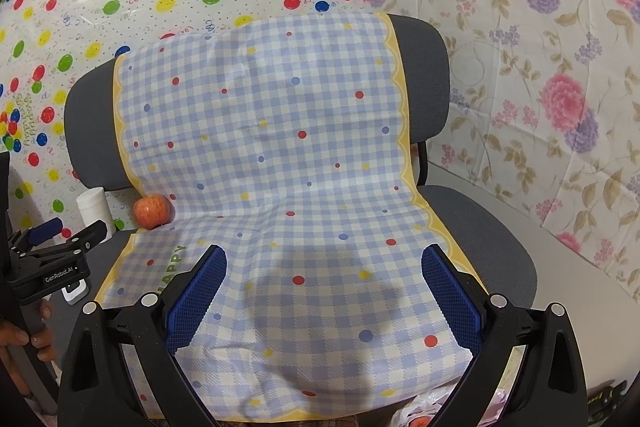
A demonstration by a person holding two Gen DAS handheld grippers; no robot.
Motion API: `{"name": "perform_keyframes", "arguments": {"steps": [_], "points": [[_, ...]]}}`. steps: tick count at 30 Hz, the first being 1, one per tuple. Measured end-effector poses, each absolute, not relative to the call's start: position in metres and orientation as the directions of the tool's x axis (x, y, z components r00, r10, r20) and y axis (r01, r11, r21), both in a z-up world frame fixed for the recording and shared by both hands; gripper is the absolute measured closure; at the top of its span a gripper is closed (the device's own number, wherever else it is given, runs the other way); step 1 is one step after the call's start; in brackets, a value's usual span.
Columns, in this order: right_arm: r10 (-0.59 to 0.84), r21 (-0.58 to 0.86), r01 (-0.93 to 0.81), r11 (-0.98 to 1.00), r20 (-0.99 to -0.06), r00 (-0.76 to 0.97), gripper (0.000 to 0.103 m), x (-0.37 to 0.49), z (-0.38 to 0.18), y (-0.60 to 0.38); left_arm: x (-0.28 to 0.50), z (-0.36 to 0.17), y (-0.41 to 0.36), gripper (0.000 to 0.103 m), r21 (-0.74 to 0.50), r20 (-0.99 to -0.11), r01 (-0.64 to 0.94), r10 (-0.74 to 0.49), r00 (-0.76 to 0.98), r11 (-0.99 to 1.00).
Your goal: Collect trash
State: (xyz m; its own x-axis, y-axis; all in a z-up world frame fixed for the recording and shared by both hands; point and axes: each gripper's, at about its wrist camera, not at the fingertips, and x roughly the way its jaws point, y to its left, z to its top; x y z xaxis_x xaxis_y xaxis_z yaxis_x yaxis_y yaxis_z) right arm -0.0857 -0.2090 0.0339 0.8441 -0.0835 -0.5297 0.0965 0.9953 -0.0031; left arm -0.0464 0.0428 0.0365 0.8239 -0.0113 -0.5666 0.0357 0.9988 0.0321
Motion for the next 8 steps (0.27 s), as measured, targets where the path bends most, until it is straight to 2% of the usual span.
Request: {"name": "perform_keyframes", "arguments": {"steps": [8], "points": [[-0.087,-0.006,0.1,0.995,-0.543,0.835,0.006,-0.071,0.033,-0.221,-0.026,0.023,0.045,0.007,0.014,-0.604,0.036,-0.02,0.797,0.999]]}}
